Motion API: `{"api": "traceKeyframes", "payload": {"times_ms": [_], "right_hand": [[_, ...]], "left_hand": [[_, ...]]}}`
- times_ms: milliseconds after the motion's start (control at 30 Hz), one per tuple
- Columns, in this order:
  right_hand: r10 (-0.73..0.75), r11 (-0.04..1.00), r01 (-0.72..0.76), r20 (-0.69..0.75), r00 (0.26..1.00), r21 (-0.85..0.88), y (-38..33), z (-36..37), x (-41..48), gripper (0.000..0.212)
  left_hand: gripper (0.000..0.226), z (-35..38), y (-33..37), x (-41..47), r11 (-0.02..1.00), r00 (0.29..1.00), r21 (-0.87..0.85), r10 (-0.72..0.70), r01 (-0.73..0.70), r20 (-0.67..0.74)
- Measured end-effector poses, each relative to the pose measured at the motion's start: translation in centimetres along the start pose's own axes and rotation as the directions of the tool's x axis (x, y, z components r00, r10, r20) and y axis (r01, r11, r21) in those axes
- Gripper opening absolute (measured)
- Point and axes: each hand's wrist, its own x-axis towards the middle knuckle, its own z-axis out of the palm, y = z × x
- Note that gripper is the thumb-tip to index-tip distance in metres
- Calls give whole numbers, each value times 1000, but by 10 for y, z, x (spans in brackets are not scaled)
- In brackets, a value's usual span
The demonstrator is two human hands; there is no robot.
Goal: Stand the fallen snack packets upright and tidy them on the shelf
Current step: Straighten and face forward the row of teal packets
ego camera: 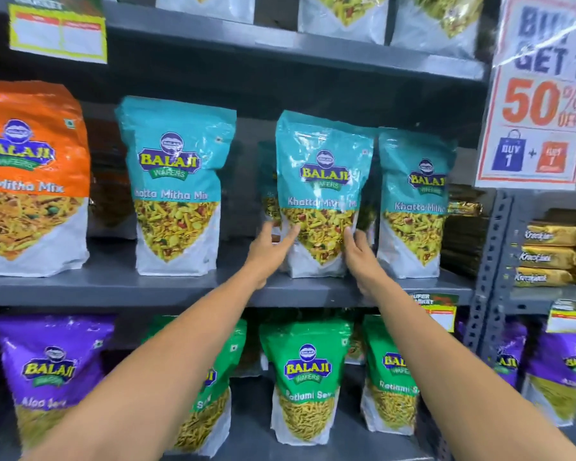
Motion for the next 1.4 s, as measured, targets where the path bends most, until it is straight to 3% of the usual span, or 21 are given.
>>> {"api": "traceKeyframes", "payload": {"times_ms": [200, 333, 400, 467, 533, 633, 867, 933, 1000, 1167, 1400], "right_hand": [[-115, 993, 112, 76, 991, 34, 3, 3, -3, 38], [71, 930, -116, 140, 988, 349, 4, -12, 0, 22], [69, 935, -106, 117, 991, 338, 7, -15, 2, 7], [80, 956, -96, 70, 994, 278, 8, -12, 4, 14], [100, 974, -100, 15, 995, 205, 8, -9, 5, 17], [104, 990, -99, -45, 994, 105, 8, -8, 6, 17], [157, 976, -151, -28, 987, 154, 8, -13, 10, 18], [171, 966, -181, 67, 983, 184, 1, -20, 11, 15], [126, 973, -132, 46, 991, 187, -12, -29, 17, 11], [-81, 950, 121, -148, 986, 289, -63, -32, 37, 3], [-116, 968, 158, -212, 970, 194, -68, -31, 45, 8]], "left_hand": [[34, -11, -5, 13, 965, 996, -244, -90, 94, 29], [10, -19, -10, 7, 937, 984, -310, -176, 161, -22], [9, -25, -16, 5, 980, 991, -155, -132, 125, -35], [17, -27, -18, 2, 995, 993, 0, -97, 97, -71], [22, -25, -15, -2, 993, 988, -12, -115, 114, -103], [8, -26, -14, -3, 984, 983, -109, -155, 143, -103], [8, -31, -10, -11, 990, 977, -11, -139, 139, -161], [6, -37, -3, -12, 982, 980, -56, -183, 179, -83], [19, -42, 10, -8, 978, 986, -151, -157, 146, -64], [27, -37, 49, 5, 941, 968, -336, -54, -33, -246], [23, -31, 46, 8, 918, 935, -390, -70, -77, -348]]}}
